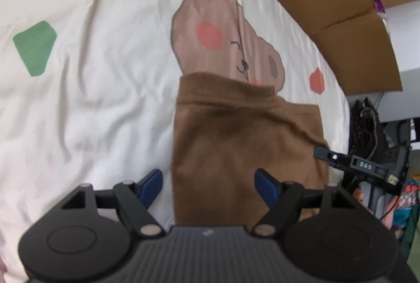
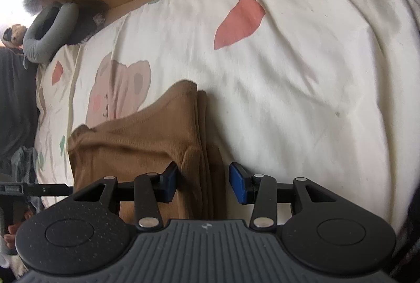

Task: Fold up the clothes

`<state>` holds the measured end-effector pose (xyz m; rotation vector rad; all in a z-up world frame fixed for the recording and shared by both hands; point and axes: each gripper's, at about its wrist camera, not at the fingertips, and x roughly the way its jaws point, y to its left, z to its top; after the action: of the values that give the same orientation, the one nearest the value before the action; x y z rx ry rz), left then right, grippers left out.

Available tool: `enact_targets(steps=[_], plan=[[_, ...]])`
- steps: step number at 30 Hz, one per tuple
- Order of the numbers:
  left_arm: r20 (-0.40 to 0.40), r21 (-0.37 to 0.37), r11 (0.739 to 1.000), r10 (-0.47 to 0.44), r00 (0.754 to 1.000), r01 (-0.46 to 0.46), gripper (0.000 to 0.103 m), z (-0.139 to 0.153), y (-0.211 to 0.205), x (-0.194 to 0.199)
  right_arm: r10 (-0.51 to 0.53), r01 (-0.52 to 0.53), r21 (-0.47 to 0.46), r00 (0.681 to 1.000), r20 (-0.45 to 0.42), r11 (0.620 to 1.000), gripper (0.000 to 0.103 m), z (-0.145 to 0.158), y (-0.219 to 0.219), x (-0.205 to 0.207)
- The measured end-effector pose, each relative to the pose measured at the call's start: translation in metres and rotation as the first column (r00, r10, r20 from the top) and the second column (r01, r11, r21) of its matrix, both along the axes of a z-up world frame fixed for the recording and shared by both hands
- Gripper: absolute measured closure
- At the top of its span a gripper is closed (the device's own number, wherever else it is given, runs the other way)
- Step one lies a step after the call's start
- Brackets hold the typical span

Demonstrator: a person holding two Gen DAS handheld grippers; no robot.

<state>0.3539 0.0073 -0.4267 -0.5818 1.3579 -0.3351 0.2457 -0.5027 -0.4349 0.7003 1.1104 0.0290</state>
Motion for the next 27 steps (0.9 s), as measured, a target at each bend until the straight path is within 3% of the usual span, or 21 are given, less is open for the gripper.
enact_targets(steps=[4,6,9,16,19,21,23,27], plan=[[0.007,-0.01,1.0,0.002,1.0,-0.002,0.024,-0.003,0.002,0.005,0.016,-0.016,0.02,1.0,-0.004,1.0,0.058,-0.004,-0.002,0.008],[0.009,-0.014,1.0,0.006,1.0,-0.006,0.024,-0.004,0.003,0.007,0.038,-0.038,0.005,0.999,-0.004,0.999,0.073,-0.002,0.002,0.011],[0.013,-0.012,1.0,0.005,1.0,-0.005,0.026,-0.005,0.004,0.009,0.06,-0.06,-0.024,0.998,-0.001,0.998,0.08,0.004,0.007,0.013],[0.051,0.006,1.0,-0.007,0.999,0.007,0.033,-0.008,0.004,0.015,0.08,-0.079,-0.036,0.997,0.015,0.996,0.081,0.013,0.007,0.012],[0.064,0.023,1.0,-0.018,0.998,0.017,0.048,-0.008,0.003,0.019,0.084,-0.083,-0.031,0.996,0.01,0.996,0.075,0.011,0.005,0.01],[0.068,0.028,1.0,-0.015,0.998,0.013,0.08,-0.008,0.005,0.021,0.088,-0.088,-0.031,0.996,0.003,0.996,0.066,0.01,0.005,0.008],[0.073,0.029,1.0,-0.004,0.997,0.002,0.089,-0.006,0.008,0.022,0.091,-0.091,-0.033,0.996,-0.002,0.995,0.063,0.008,0.004,0.007],[0.123,0.007,1.0,-0.011,0.992,0.011,0.092,0.012,0.003,0.022,0.092,-0.092,-0.027,0.996,-0.005,0.995,0.061,0.004,0.002,0.005]])
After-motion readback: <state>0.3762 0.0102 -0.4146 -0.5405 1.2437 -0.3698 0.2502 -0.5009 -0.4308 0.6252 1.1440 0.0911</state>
